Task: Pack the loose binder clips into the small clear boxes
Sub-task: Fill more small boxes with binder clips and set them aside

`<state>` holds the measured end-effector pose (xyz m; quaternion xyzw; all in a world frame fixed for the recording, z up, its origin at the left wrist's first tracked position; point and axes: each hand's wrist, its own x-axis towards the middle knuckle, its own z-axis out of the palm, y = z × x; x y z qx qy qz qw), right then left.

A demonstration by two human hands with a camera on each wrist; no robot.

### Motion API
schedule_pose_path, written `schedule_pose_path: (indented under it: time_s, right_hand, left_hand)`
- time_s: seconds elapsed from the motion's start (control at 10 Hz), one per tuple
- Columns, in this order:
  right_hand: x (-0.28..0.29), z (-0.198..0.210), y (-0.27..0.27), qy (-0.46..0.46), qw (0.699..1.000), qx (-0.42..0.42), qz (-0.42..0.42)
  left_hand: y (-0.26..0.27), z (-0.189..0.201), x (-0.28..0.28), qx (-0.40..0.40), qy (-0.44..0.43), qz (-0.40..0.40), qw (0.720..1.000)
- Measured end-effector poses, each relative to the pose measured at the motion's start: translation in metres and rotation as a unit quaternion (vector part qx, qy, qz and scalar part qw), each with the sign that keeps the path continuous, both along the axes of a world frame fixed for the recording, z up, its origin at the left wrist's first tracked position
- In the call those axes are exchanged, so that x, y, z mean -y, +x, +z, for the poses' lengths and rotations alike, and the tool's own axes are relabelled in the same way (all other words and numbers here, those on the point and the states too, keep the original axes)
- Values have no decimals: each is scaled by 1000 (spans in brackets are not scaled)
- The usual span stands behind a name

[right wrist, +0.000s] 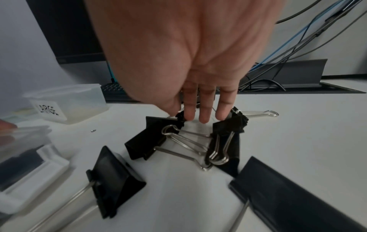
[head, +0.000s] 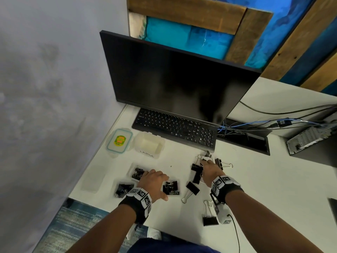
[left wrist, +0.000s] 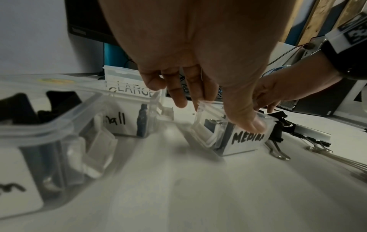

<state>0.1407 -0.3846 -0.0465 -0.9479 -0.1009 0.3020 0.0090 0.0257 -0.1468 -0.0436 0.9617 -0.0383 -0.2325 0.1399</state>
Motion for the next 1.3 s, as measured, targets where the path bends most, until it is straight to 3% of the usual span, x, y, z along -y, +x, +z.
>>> schedule_pose_path:
  time_s: [0.4, 0.9, 1.2, 1.3]
  right_hand:
    - [-14, -5, 15, 10, 999, 4, -33]
    - [-22, 2, 20, -60, 997, 6, 54]
    - [-19, 7, 14, 12, 998, 58, 1]
    - [-11, 2, 13, 24, 999, 34, 31]
  left_hand:
    - [1, 4, 1, -11, 9, -6, 1000]
    - [-1, 6, 1, -14, -4, 3, 1000]
    - [-1, 2, 0, -12, -10, 10, 1000]
    - [-1, 2, 0, -12, -10, 7, 1000]
